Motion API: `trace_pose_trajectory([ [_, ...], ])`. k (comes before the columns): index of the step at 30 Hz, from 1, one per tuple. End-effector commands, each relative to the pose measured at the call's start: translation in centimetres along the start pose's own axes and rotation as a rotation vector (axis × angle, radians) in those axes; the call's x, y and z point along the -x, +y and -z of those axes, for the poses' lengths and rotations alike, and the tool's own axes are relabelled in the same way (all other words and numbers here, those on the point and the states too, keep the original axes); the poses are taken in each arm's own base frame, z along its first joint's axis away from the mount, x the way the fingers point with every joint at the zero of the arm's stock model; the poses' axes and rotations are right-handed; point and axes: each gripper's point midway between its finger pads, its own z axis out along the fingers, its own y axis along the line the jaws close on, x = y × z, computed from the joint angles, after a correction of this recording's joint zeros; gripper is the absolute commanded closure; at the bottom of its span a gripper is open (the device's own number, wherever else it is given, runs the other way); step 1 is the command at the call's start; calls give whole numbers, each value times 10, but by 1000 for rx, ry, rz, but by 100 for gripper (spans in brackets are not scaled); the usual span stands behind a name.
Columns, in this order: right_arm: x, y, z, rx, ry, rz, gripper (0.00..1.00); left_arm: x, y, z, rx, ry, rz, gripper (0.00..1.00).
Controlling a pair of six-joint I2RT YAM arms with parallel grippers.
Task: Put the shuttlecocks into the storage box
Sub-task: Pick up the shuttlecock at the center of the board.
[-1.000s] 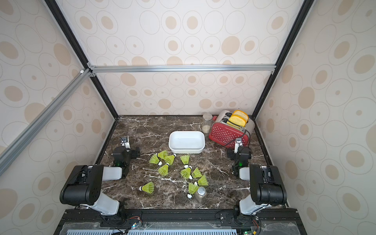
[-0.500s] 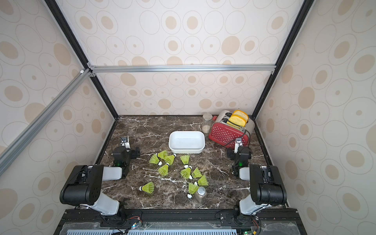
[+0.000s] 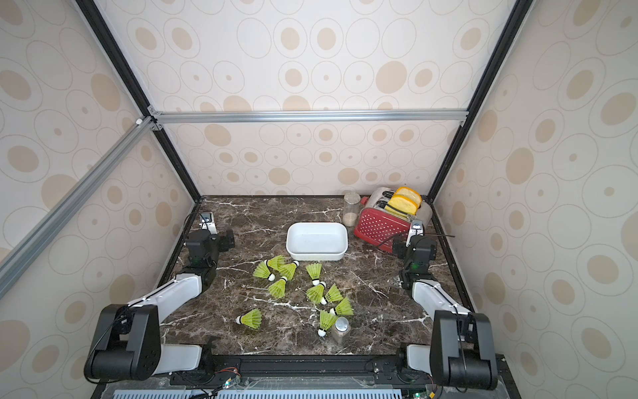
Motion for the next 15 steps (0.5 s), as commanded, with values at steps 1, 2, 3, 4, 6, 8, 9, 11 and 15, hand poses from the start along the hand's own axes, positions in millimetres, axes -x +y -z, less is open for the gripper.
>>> trace_pose_trajectory([
  [1,40,-14,14,-34,-17,-80,0,41,0,8,31,-41,-2,1],
  [2,63,-14,20,-18,-51,-85,0,61,-3,12,20,-78,4,1],
  [3,85,-14,26,-6,-79,-89,0,79,-5,16,16,-106,7,1],
  [4,111,-14,35,5,-113,-108,0,98,-6,21,20,-136,18,1],
  [6,156,-16,53,41,-166,-222,0,132,1,31,56,-169,98,1],
  [8,157,-20,63,47,-26,-562,0,146,15,40,105,-48,360,1],
  [9,142,-19,67,31,78,-712,0,140,19,48,132,56,467,1],
  [11,141,12,58,292,134,-859,0,125,23,52,150,158,673,1],
  [15,120,38,70,320,338,-746,0,124,-3,44,-38,212,857,1],
])
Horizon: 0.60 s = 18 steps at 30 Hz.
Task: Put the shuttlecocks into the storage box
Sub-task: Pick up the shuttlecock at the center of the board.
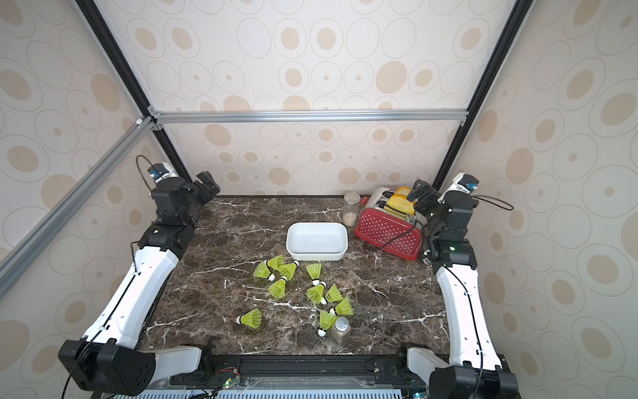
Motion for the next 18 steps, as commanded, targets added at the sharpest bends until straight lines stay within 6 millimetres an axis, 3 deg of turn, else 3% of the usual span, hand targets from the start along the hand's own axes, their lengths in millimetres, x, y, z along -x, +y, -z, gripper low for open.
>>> trace_pose_trajectory([
  [1,-81,-8,6,-106,381,-52,0,-68,23,-1,111,282,160,1],
  [5,-85,-3,32,-165,432,74,6,-92,25,21,168,386,59,1],
  [9,-92,15,53,-155,475,235,8,-135,26,46,173,525,-7,1],
  [14,-121,44,76,-46,576,413,15,-169,27,80,169,657,-85,7],
  [18,-149,55,99,6,631,628,16,-193,37,108,166,788,-113,10],
])
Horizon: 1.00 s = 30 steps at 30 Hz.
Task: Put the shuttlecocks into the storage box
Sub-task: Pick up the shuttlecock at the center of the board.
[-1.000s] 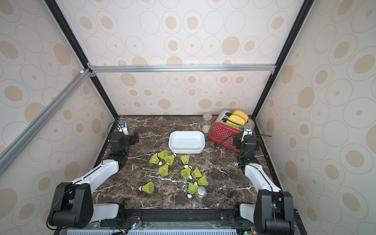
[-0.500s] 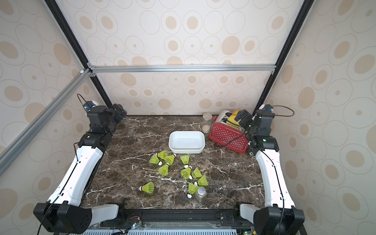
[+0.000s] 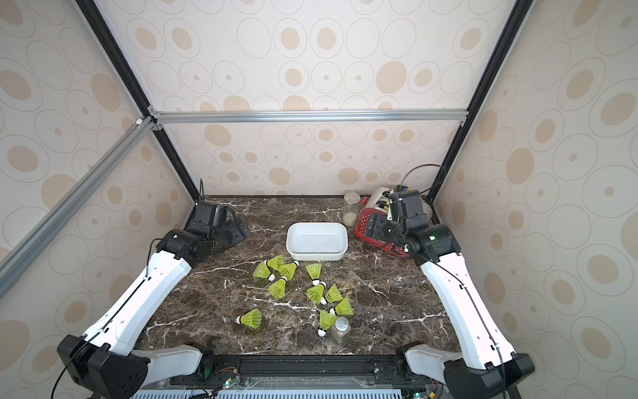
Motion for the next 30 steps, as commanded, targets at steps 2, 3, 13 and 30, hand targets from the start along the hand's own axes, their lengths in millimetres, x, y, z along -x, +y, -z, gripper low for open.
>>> trace_pose_trajectory([
  [2,-40,8,8,-50,102,272,18,-48,24,12,41,166,-36,12],
  [3,-48,14,8,-38,112,329,19,-56,28,14,40,193,-51,13],
  [13,-130,64,-5,130,290,663,22,-116,89,38,146,356,-102,19],
  [30,-168,80,-50,161,367,833,17,-145,90,45,39,451,-167,23],
])
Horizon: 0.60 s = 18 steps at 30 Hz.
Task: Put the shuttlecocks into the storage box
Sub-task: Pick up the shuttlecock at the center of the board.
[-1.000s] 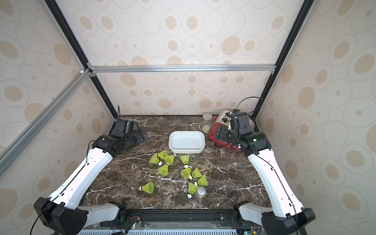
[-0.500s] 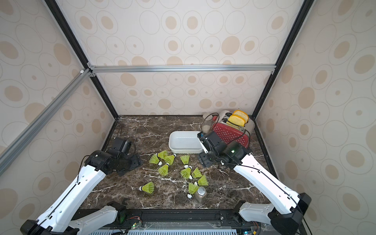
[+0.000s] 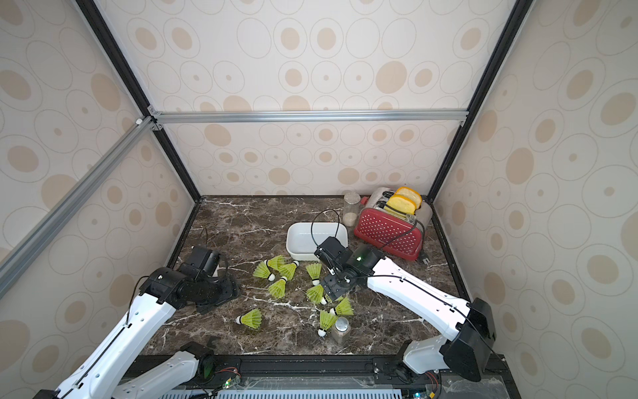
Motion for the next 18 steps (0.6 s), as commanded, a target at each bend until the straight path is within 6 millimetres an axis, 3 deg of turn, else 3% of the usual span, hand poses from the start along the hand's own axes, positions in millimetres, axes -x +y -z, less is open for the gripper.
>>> trace_pose_trajectory([
  [1,8,-11,0,14,-69,134,18,-3,-6,7,-31,11,-61,23],
  [6,-5,-27,-27,2,-22,223,24,-5,-12,5,-62,27,-69,24],
  [10,-4,-23,-47,3,-36,304,26,-6,-16,3,-88,27,-66,24],
  [15,22,-18,-57,60,-27,153,34,-6,-19,3,-107,31,-66,25],
  [18,38,-6,-68,109,-34,-55,34,-6,-19,3,-107,26,-66,25],
])
